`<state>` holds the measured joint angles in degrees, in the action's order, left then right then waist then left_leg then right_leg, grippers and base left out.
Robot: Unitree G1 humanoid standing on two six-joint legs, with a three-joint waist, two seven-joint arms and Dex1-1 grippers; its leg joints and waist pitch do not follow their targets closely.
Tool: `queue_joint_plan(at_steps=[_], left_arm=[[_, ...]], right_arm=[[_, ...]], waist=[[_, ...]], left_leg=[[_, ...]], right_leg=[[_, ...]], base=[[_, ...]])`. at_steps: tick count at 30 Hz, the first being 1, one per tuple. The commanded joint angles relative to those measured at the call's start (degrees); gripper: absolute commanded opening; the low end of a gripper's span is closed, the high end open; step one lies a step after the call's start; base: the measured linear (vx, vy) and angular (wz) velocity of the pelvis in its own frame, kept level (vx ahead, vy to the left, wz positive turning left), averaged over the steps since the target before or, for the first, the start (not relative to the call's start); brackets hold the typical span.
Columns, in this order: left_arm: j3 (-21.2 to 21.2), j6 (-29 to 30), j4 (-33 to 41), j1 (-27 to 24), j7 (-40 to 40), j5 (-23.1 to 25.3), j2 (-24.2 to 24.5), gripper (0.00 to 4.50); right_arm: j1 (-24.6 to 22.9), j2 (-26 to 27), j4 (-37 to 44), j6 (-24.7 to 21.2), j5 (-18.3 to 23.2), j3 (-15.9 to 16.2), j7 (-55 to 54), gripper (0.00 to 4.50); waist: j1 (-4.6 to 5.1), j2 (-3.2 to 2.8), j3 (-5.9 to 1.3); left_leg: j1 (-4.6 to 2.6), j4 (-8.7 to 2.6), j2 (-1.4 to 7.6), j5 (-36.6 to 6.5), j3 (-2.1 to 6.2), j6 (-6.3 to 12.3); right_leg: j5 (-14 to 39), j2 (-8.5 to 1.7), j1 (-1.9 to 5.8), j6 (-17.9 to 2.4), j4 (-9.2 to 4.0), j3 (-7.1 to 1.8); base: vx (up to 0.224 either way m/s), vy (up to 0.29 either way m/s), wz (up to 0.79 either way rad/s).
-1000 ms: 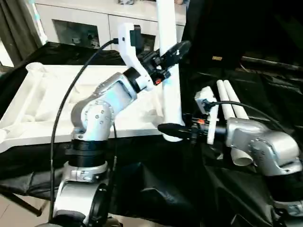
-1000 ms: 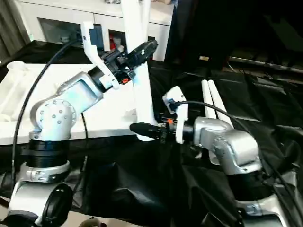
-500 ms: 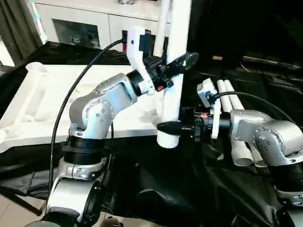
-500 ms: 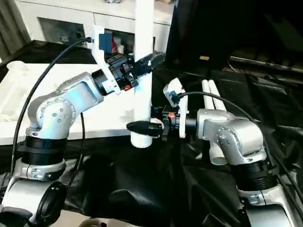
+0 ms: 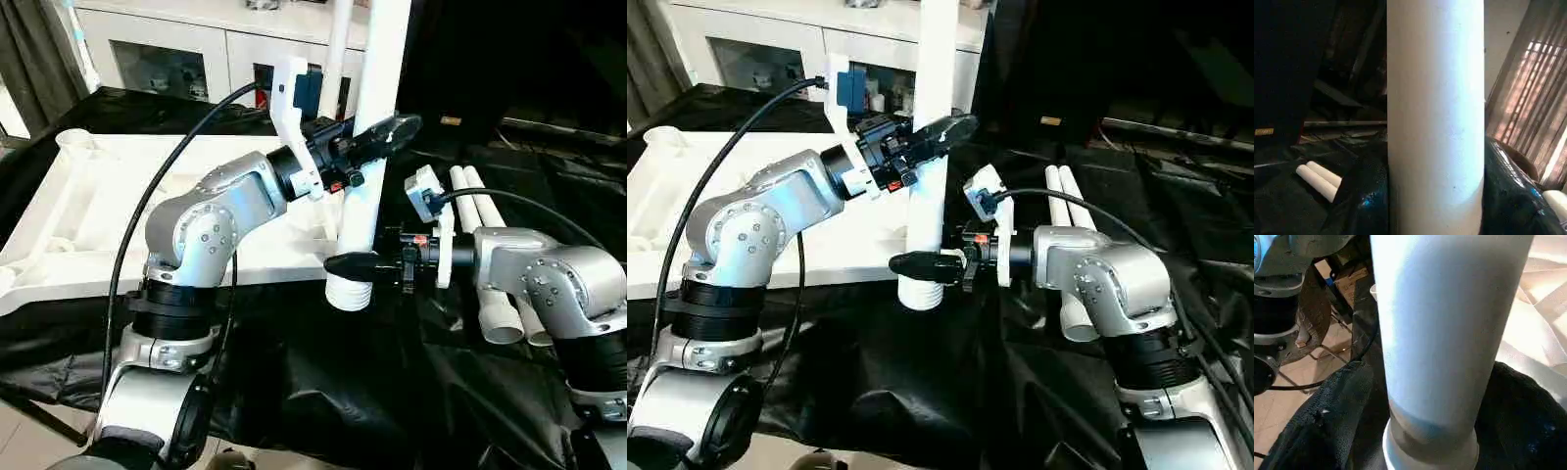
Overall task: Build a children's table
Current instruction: Insert table leg to table base
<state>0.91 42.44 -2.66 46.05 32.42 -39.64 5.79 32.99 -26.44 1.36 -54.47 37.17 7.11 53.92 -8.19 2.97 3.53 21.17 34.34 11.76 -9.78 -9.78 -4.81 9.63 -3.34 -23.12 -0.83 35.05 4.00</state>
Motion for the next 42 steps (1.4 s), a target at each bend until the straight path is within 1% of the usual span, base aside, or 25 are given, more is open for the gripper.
queue_joint_plan(at_steps=[1, 4, 6, 7, 9, 11, 12, 15, 16, 17, 22, 30, 33, 34, 35, 37, 39, 42], left_arm=[[-0.34, 0.47, 0.36, 1.91, 0.77, -0.50, -0.45, 1.81], [-0.17, 0.56, 0.47, 1.96, 0.72, -0.66, -0.62, 1.81], [0.08, 0.84, 0.64, 1.99, 0.77, -1.09, -0.72, 1.81], [0.11, 0.91, 0.74, 1.97, 0.77, -1.17, -0.74, 1.81], [0.15, 1.01, 0.86, 1.93, 0.77, -1.29, -0.75, 1.81], [0.28, 1.22, 1.04, 1.86, 0.74, -1.56, -0.82, 1.81], [0.38, 1.37, 1.14, 1.84, 0.72, -1.73, -0.86, 1.81], [0.56, 1.68, 1.25, 1.85, 0.85, -2.00, -0.85, 1.81], [0.63, 1.81, 1.31, 1.85, 0.88, -2.12, -0.85, 1.81], [0.71, 1.96, 1.38, 1.86, 0.90, -2.30, -0.80, 1.81], [0.80, 2.16, 1.47, 1.85, 0.88, -2.54, -0.80, 1.81], [0.75, 2.65, 1.62, 1.72, 1.06, -2.59, -0.84, 1.80], [0.72, 2.68, 1.51, 1.75, 1.27, -2.48, -0.78, 1.80], [0.70, 2.63, 1.37, 1.77, 1.41, -2.35, -0.74, 1.80], [0.70, 2.63, 1.36, 1.78, 1.42, -2.34, -0.74, 1.80], [0.70, 2.45, 1.06, 1.81, 1.58, -2.13, -0.63, 1.80], [0.69, 2.42, 1.01, 1.80, 1.64, -2.08, -0.58, 1.80], [0.68, 2.49, 1.01, 1.79, 1.69, -2.06, -0.54, 1.80]], right_arm=[[0.56, 0.01, -0.65, -0.53, 0.36, -0.85, -0.28, 3.59], [0.57, 0.10, -0.86, -0.51, 0.37, -0.84, -0.42, 3.47], [0.67, 0.40, -1.27, -0.48, 0.22, -0.96, -0.86, 3.17], [0.72, 0.54, -1.47, -0.45, 0.10, -1.04, -1.00, 3.09], [0.73, 0.64, -1.59, -0.45, 0.02, -1.09, -1.10, 2.99], [0.75, 0.75, -1.71, -0.43, -0.11, -1.13, -1.24, 2.74], [0.76, 0.81, -1.78, -0.43, -0.15, -1.14, -1.31, 2.65], [0.82, 0.91, -2.14, -0.26, -0.38, -1.09, -1.39, 2.53], [0.80, 0.91, -2.21, -0.22, -0.42, -1.09, -1.43, 2.31], [0.82, 0.97, -2.37, -0.17, -0.45, -1.12, -1.48, 2.22], [0.88, 1.12, -2.56, -0.09, -0.39, -1.21, -1.67, 1.99], [0.85, 1.37, -2.73, 0.39, -0.31, -1.48, -1.38, 1.97], [0.83, 1.58, -2.59, 2.36, -1.32, -1.65, -1.91, 1.97], [0.99, 2.19, -2.71, 2.72, -0.99, -2.44, -2.43, 1.97], [1.00, 2.20, -2.71, 2.72, -0.97, -2.46, -2.43, 1.97], [1.25, 2.41, -2.86, 2.47, -0.59, -2.94, -2.59, 2.66], [1.28, 2.39, -2.86, 2.42, -0.59, -2.95, -2.62, 2.66], [1.15, 2.24, -2.78, 2.55, -1.06, -2.75, -2.90, 2.79]], waist=[[0.00, -0.60, -4.26], [0.02, -0.55, -4.24], [0.00, -0.53, -4.22], [-0.01, -0.60, -4.20], [0.02, -0.56, -4.19], [0.02, -0.64, -4.18], [0.03, -0.54, -4.20], [0.03, -0.60, -4.19], [0.01, -0.57, -4.19], [-0.01, -0.57, -4.23], [0.03, -0.63, -4.19], [0.01, -0.62, -4.18], [0.03, -0.65, -4.18], [0.03, -0.73, -4.17], [0.08, -0.72, -4.18], [0.08, -0.75, -4.20], [0.07, -0.75, -4.23], [0.05, -0.75, -4.24]], left_leg=[[-0.67, -3.79, 1.26, -11.02, 0.43, -1.98], [-0.64, -3.79, 1.23, -11.11, 0.39, -1.98], [-0.65, -3.80, 1.24, -11.14, 0.40, -2.02], [-0.66, -3.82, 1.22, -11.32, 0.41, -2.04], [-0.66, -3.81, 1.20, -11.57, 0.40, -2.06], [-0.72, -3.84, 1.23, -11.68, 0.44, -2.16], [-0.68, -3.83, 1.23, -11.62, 0.42, -2.14], [-0.72, -3.86, 1.25, -11.62, 0.44, -2.11], [-0.66, -3.85, 1.20, -11.54, 0.43, -2.10], [-0.65, -3.83, 1.22, -11.33, 0.44, -2.10], [-0.73, -3.88, 1.27, -11.50, 0.44, -2.11], [-0.68, -3.91, 1.26, -11.64, 0.47, -2.18], [-0.69, -3.91, 1.28, -11.83, 0.47, -2.28], [-0.72, -3.91, 1.22, -12.02, 0.47, -2.28], [-0.77, -3.93, 1.24, -12.09, 0.46, -2.27], [-0.68, -3.94, 1.25, -11.73, 0.50, -2.22], [-0.73, -3.89, 1.25, -11.54, 0.43, -2.21], [-0.72, -3.92, 1.25, -11.48, 0.46, -2.23]], right_leg=[[14.70, -4.28, 3.22, -7.51, -4.33, -2.47], [15.08, -4.28, 3.23, -7.49, -4.40, -2.47], [15.25, -4.29, 3.23, -7.41, -4.41, -2.49], [15.68, -4.29, 3.21, -7.33, -4.45, -2.46], [16.34, -4.31, 3.19, -7.19, -4.52, -2.44], [16.55, -4.27, 3.12, -7.08, -4.57, -2.43], [16.38, -4.27, 3.18, -6.99, -4.54, -2.43], [16.21, -4.24, 3.15, -6.92, -4.54, -2.43], [16.31, -4.26, 3.18, -6.92, -4.54, -2.43], [16.10, -4.28, 3.20, -6.94, -4.50, -2.45], [15.87, -4.27, 3.14, -7.13, -4.48, -2.46], [16.50, -4.28, 3.15, -6.72, -4.55, -2.43], [16.40, -4.30, 3.10, -6.76, -4.57, -2.43], [16.60, -4.26, 3.07, -6.72, -4.56, -2.42], [16.69, -4.29, 3.04, -6.73, -4.57, -2.44], [15.94, -4.24, 3.13, -6.99, -4.48, -2.43], [15.24, -4.21, 3.10, -7.27, -4.43, -2.47], [14.86, -4.20, 3.17, -7.47, -4.34, -2.45]], base=[[0.000, 0.000, 0.00], [0.000, 0.000, 0.00], [0.000, 0.000, 0.00], [0.000, 0.000, 0.00], [0.000, 0.000, 0.00], [0.000, 0.000, 0.00], [0.000, 0.000, 0.00], [0.000, 0.000, 0.00], [0.000, 0.000, 0.00], [0.000, 0.000, 0.00], [0.000, 0.000, 0.00], [0.000, 0.000, 0.00], [0.000, 0.000, 0.00], [0.000, 0.000, 0.00], [0.000, 0.000, 0.00], [0.000, 0.000, 0.00], [0.000, 0.000, 0.00], [0.000, 0.000, 0.00]])
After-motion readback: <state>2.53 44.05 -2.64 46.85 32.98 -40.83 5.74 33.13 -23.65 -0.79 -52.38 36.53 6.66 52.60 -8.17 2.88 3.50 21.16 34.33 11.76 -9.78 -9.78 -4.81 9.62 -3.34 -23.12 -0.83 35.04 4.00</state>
